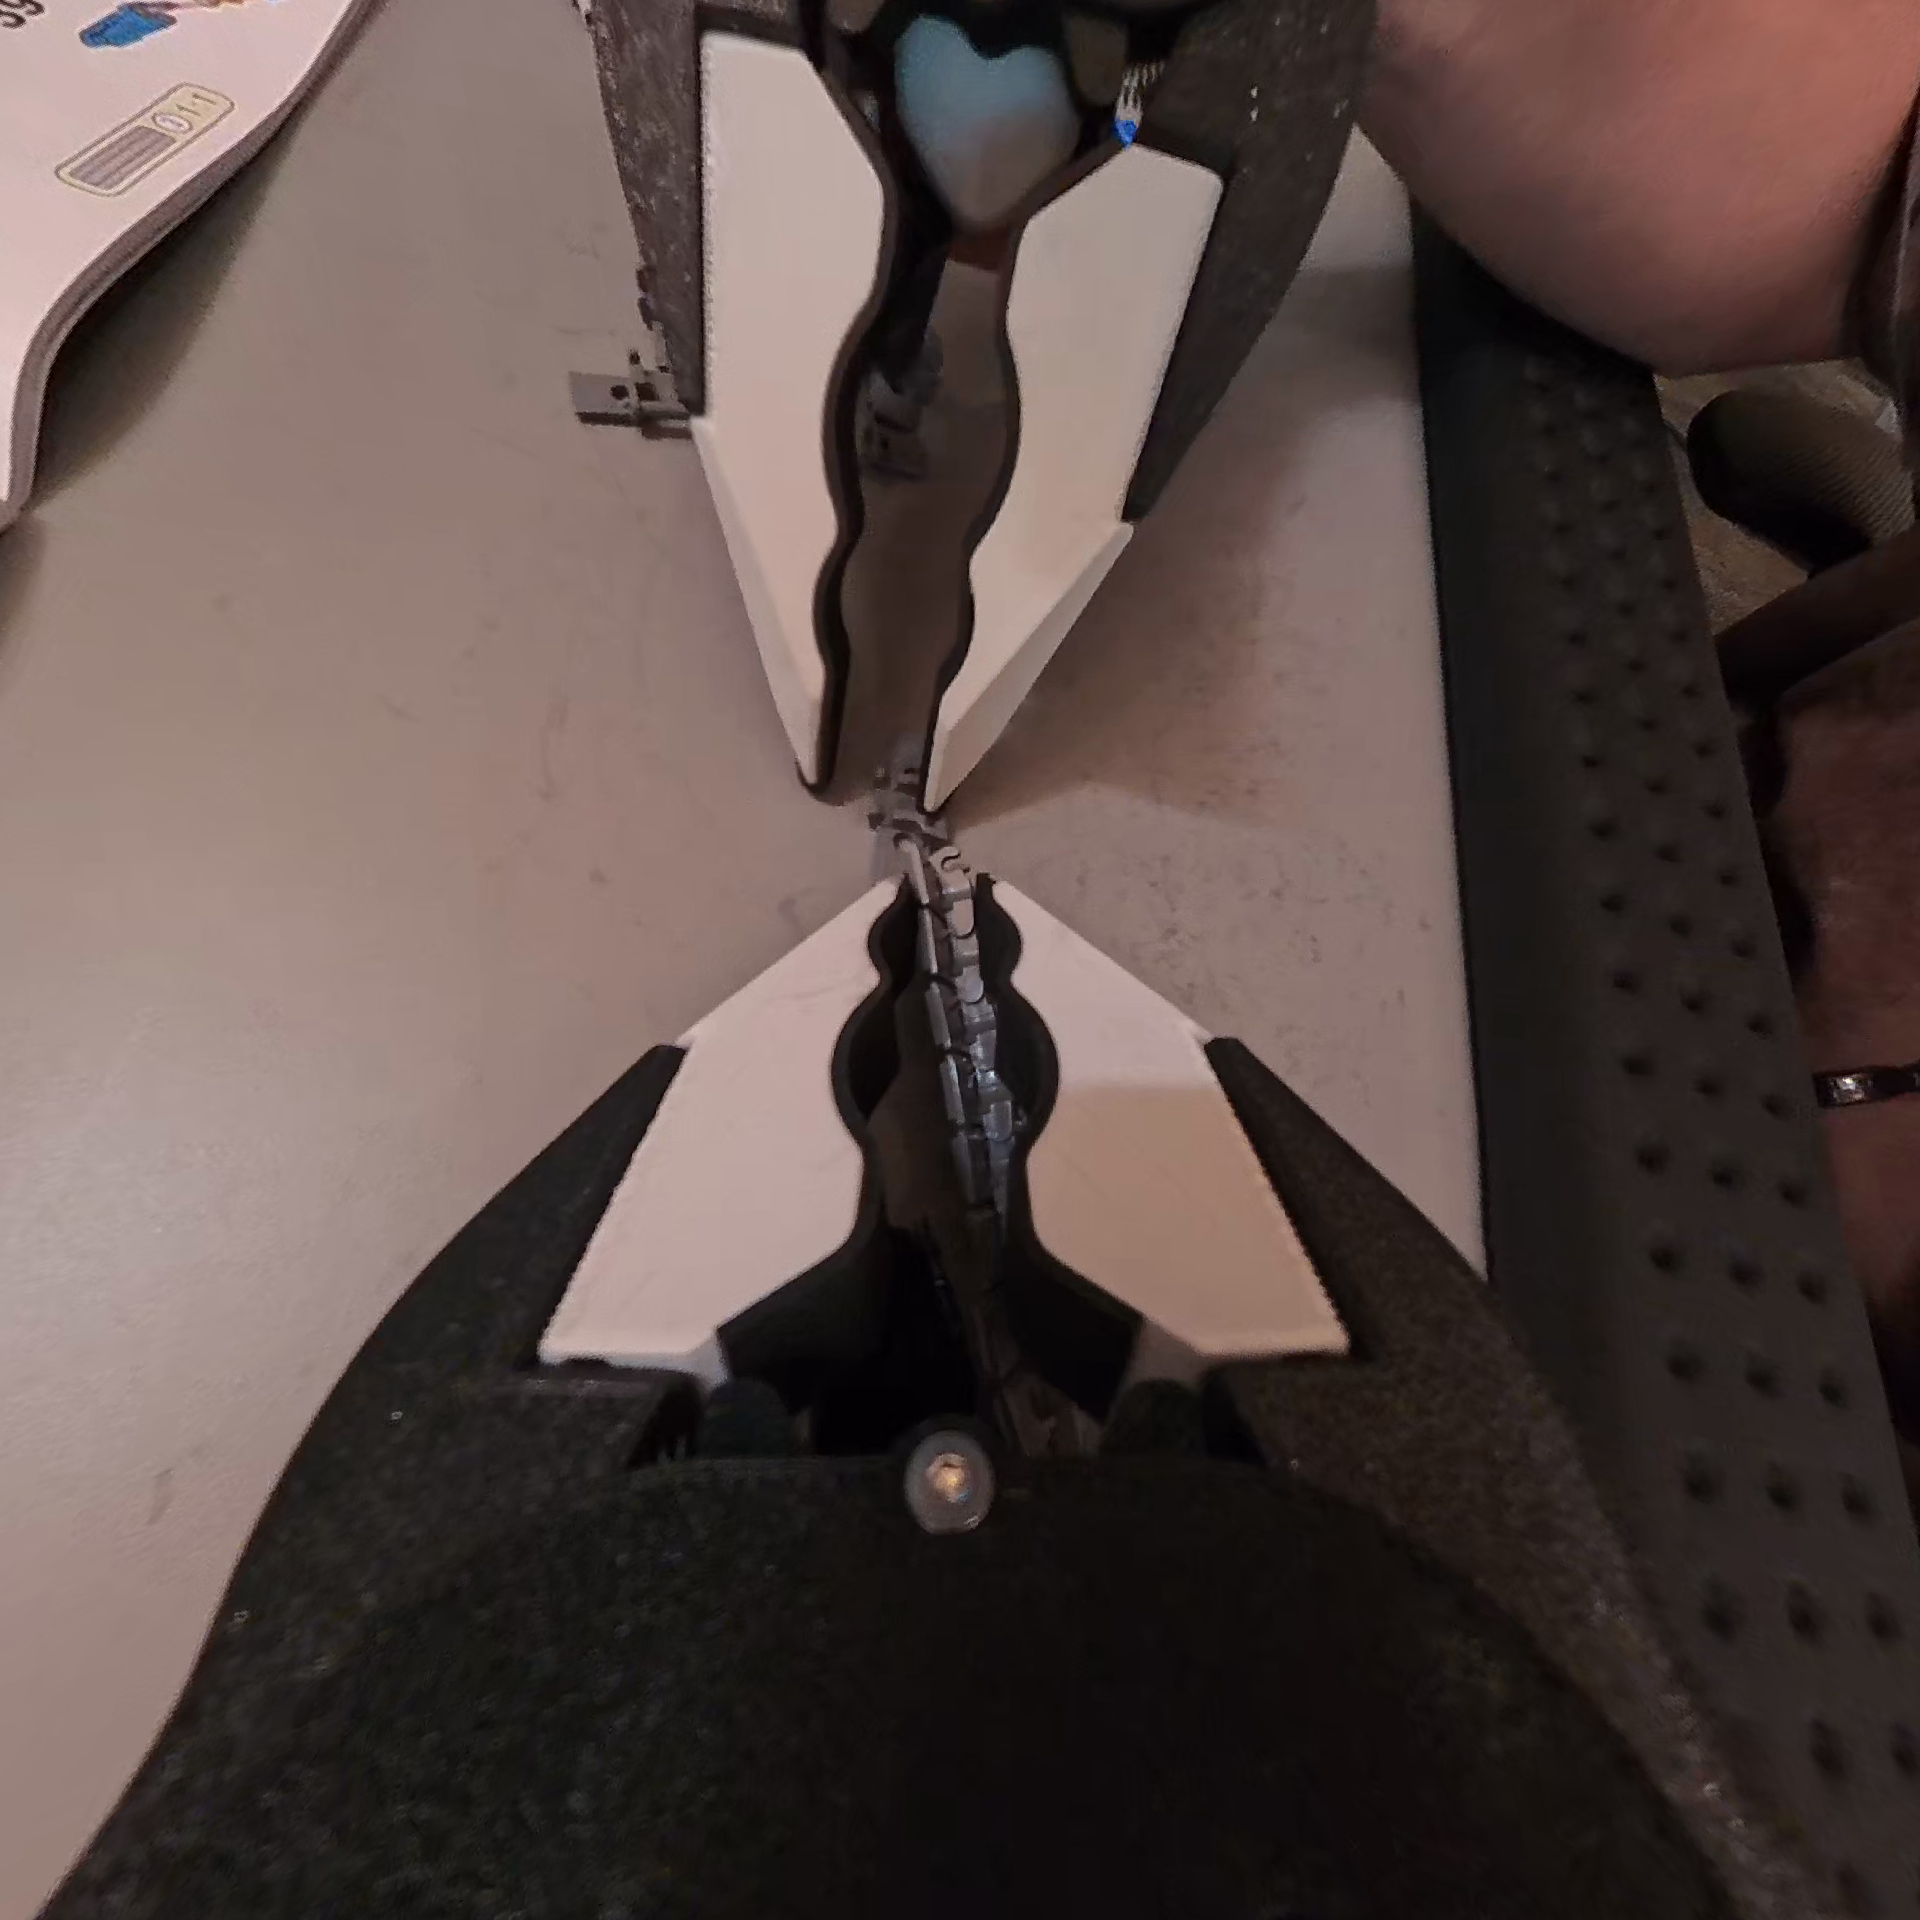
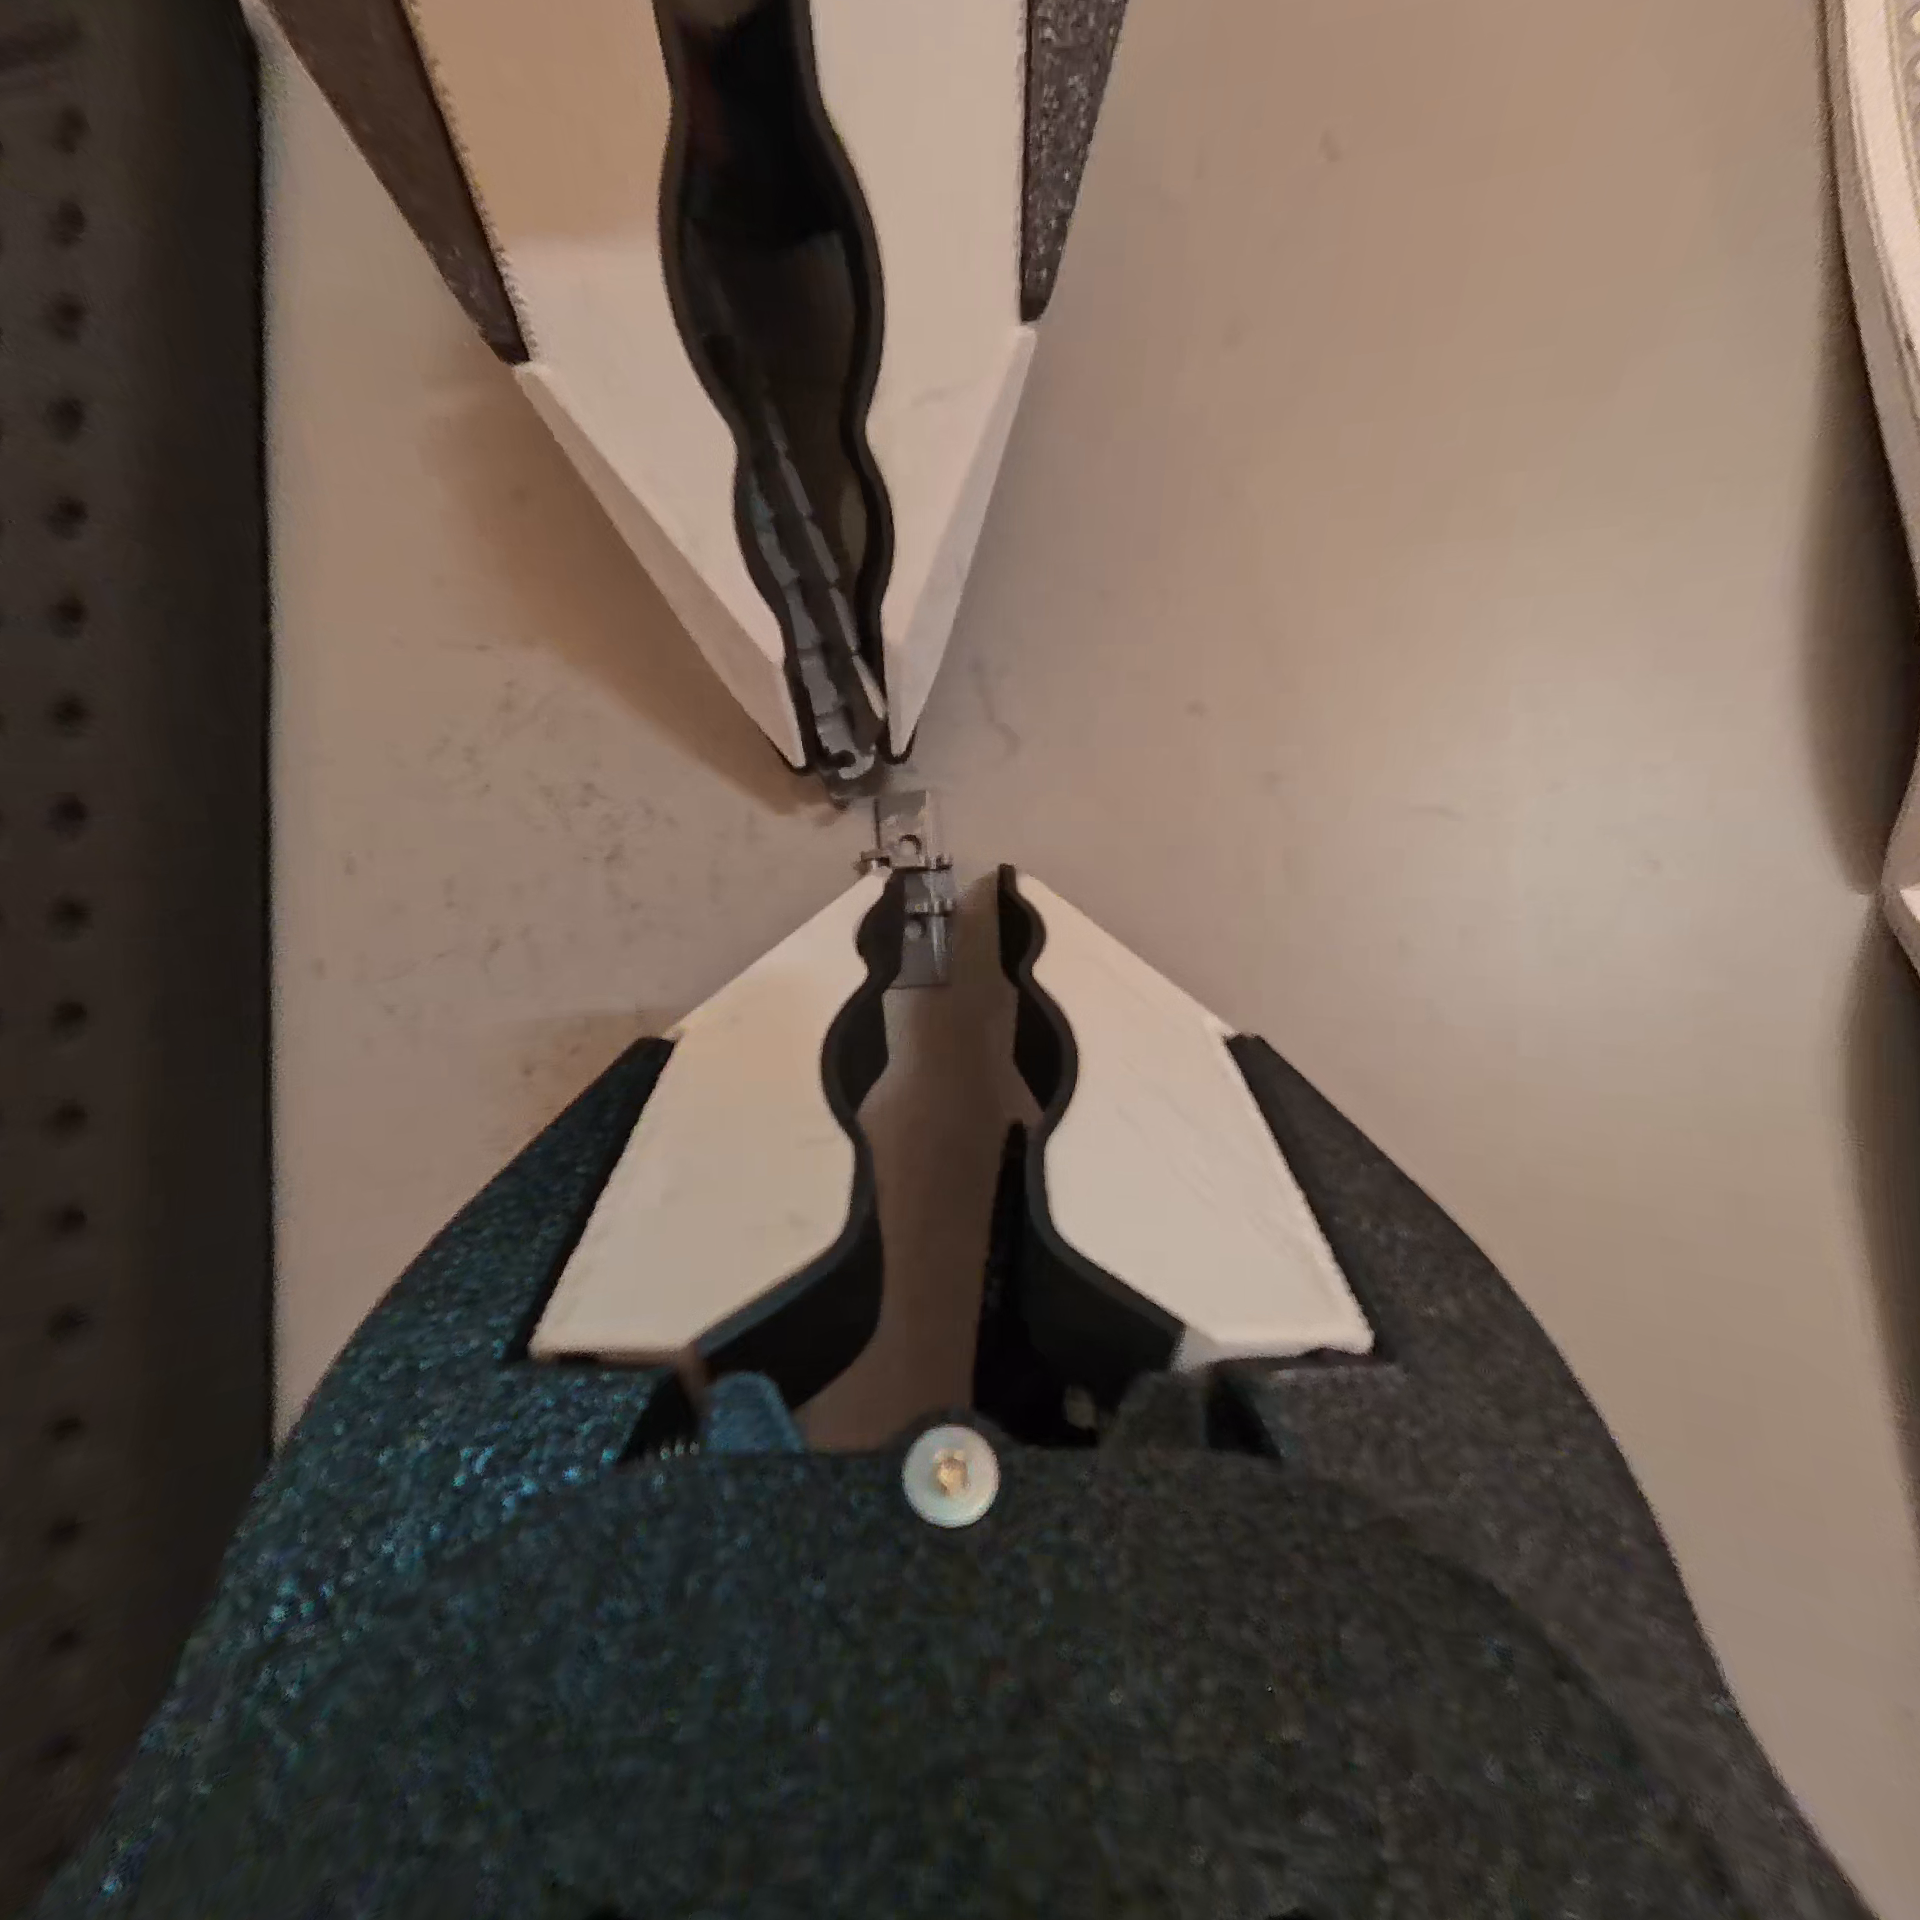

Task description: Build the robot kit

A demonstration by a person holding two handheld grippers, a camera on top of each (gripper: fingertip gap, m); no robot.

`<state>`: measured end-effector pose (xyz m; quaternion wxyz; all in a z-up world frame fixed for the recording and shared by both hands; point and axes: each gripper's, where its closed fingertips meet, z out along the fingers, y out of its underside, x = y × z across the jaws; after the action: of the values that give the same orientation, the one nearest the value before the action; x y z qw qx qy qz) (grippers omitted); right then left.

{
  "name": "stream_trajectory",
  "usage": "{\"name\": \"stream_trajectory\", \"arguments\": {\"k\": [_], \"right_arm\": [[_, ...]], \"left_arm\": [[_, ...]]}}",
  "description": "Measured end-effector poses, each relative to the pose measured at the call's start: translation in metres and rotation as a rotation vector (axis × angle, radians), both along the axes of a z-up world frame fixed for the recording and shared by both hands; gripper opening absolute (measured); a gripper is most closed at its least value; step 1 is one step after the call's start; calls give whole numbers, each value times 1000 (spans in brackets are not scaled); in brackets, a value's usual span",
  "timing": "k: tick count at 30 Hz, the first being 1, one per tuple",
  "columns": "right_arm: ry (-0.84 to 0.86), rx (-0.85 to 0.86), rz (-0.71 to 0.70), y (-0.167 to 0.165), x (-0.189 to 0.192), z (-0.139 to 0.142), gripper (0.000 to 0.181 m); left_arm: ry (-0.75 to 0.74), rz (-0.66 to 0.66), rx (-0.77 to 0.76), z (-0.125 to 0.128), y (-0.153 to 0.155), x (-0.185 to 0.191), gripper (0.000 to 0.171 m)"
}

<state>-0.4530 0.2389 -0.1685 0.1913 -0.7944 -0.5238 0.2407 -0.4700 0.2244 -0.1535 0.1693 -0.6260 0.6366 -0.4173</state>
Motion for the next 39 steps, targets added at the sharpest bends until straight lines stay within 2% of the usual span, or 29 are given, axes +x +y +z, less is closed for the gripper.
{"name": "stream_trajectory", "arguments": {"k": [9, 13, 19, 23, 26, 29, 31, 33, 36, 39], "right_arm": [[11, 79, 74, -11, -11, 1, 8], [-20, -26, 26, -13, -5, 0, 0], [22, 65, -112, 5, 4, 16, 0], [119, 151, -212, 15, -11, 39, 0], [115, 190, -312, 24, -13, 34, 0], [75, 160, -226, 15, -10, 25, 0], [45, 194, -176, 16, 2, 23, 6], [27, 155, -147, 17, 15, 15, 17], [105, 82, -127, 20, 13, 13, 18], [92, 110, -110, 26, 6, 9, 36]], "left_arm": [[5, -14, -17, 0, -2, -1, 10], [10, -25, -45, 0, -5, -2, 10], [22, 30, -124, 0, 4, -2, 9], [23, 102, -234, 1, 15, -2, 8], [29, 166, -331, 0, 27, -4, 7], [33, 173, -336, 0, 30, -6, 7], [36, 156, -339, 0, 27, -6, 8], [36, 147, -334, 0, 25, -6, 8], [36, 146, -337, 0, 25, -6, 8], [36, 146, -336, 0, 25, -6, 8]]}}
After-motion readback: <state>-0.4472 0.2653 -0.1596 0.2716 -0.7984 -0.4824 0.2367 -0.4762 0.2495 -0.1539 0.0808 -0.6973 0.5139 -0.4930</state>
